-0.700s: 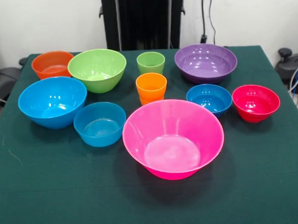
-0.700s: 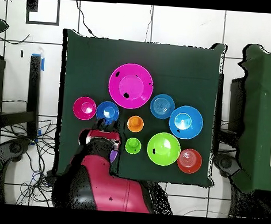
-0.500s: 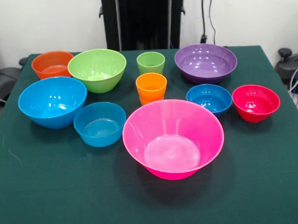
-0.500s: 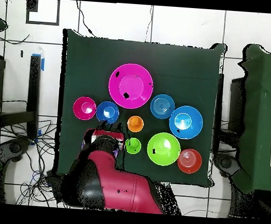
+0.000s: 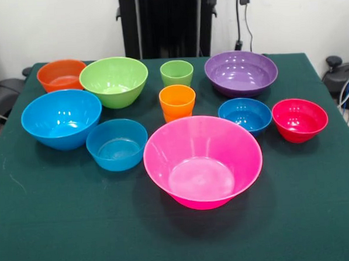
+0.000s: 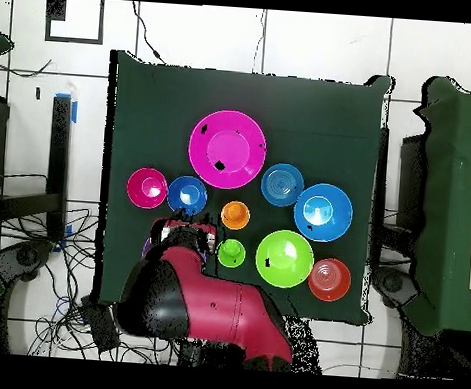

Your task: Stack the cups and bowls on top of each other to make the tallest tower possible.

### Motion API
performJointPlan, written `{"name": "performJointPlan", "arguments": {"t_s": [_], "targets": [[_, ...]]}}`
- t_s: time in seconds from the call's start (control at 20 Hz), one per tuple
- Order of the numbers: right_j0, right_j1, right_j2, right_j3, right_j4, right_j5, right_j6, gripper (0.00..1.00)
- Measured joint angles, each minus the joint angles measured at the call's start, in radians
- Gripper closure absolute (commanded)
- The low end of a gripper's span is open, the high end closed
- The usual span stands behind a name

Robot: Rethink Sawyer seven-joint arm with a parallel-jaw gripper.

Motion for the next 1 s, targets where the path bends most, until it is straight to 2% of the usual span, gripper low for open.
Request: {"name": "performJointPlan", "arguments": {"t_s": [0.35, 0.75, 1.0], "targets": [[0.003, 0.077, 0.004, -0.071, -0.016, 0.078, 0.0, 0.0], [0.0, 0.188, 0.009, -0.139, -0.059, 0.079, 0.0, 0.0], [-0.004, 0.232, 0.011, -0.161, -0.077, 0.078, 0.0, 0.0]]}}
